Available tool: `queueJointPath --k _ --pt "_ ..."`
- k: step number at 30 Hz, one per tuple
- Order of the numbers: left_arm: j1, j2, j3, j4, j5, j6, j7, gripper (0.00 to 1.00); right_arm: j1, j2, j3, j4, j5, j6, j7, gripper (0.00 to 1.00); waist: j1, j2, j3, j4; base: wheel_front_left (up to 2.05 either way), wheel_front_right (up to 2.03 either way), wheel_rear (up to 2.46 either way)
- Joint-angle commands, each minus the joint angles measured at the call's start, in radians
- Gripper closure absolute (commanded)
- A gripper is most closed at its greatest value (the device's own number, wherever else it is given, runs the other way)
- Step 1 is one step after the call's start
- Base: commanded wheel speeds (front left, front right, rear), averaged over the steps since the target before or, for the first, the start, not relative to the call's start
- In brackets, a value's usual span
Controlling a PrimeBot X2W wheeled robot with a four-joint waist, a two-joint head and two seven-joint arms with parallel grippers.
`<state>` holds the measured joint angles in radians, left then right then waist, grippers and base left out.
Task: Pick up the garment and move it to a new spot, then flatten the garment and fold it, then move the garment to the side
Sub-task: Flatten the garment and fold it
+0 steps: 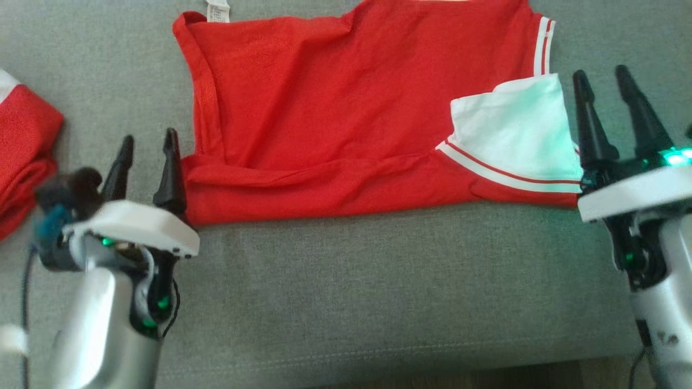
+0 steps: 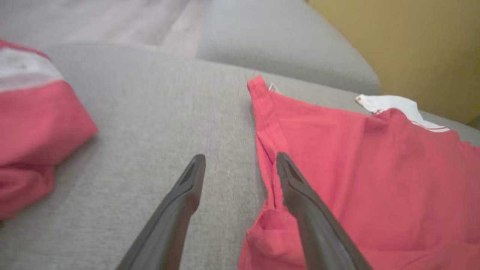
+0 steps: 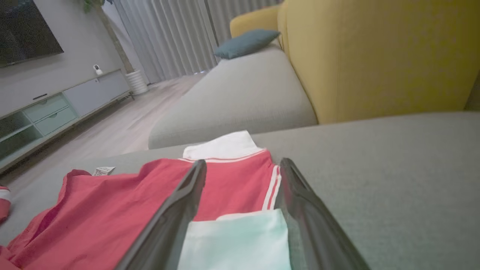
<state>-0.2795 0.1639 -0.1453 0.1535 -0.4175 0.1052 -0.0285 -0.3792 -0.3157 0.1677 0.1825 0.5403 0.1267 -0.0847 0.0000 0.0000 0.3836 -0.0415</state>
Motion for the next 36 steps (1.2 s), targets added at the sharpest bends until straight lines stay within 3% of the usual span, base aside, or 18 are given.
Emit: queueJointPath --k 1,5,19,30,36 --pt "0.022 0.008 0.030 -0.043 0.049 0.029 -0.082 0.00 0.048 -0.014 0.005 -0.049 -0.056 0.004 -0.058 0.00 0.0000 0.0000 -0.014 -0.001 0.00 0.00 0.00" --pt "0.067 -0.002 -0.001 -0.066 0.140 0.073 -0.192 0.00 0.124 0.016 -0.029 -0.100 -0.137 0.004 -0.107 0.00 0.0000 0.0000 -0.042 -0.003 0.00 0.00 0.00" --pt "0.218 -0.020 -0.037 -0.130 0.237 0.125 -0.232 0.00 0.350 0.115 -0.098 -0.255 -0.226 0.004 -0.053 0.00 0.0000 0.0000 -0.112 -0.014 0.00 0.00 0.00" --pt "0.238 -0.030 -0.031 -0.123 0.244 0.119 -0.233 0.00 0.385 0.134 -0.114 -0.277 -0.236 0.004 -0.019 0.00 0.0000 0.0000 -0.129 -0.015 0.00 0.00 0.00" --pt "0.219 -0.031 -0.046 -0.061 0.219 0.084 -0.222 0.00 0.379 0.121 -0.120 -0.233 -0.227 0.004 0.022 0.00 0.0000 0.0000 -0.109 -0.013 0.00 0.00 0.00"
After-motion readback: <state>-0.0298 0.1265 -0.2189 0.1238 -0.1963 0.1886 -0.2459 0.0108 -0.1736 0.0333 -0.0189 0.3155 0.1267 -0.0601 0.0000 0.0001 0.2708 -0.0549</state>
